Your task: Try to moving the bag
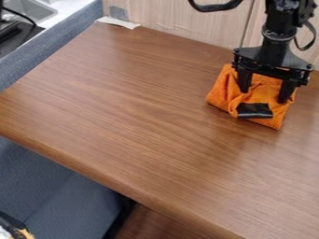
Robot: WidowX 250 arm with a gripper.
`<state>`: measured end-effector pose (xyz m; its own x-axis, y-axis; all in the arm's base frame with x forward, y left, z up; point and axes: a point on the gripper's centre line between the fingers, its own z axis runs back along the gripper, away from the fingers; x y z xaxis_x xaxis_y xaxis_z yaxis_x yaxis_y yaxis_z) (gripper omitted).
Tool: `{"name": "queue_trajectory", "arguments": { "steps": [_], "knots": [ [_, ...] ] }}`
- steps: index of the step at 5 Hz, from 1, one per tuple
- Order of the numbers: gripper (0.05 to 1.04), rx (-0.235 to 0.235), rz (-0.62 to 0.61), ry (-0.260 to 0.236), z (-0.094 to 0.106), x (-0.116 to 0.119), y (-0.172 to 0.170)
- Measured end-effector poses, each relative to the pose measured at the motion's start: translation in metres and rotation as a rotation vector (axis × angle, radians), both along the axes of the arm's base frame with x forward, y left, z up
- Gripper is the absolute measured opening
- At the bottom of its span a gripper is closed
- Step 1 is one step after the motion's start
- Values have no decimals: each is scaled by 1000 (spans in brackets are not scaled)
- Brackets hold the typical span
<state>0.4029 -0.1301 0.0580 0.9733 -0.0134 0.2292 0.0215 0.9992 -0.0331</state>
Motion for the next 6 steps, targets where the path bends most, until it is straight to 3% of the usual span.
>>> {"name": "queue_trajectory", "arguments": {
  "steps": [2, 3, 4, 5, 6],
  "knots": [
    [999, 10, 73, 60, -16, -8, 33],
    [999, 11, 86, 63, -14, -4, 44],
    [999, -1, 192, 62, -13, 0, 85],
    [999, 23, 322, 60, -8, -8, 135],
    [999, 46, 455, 70, 0, -31, 169]
  ]
}}
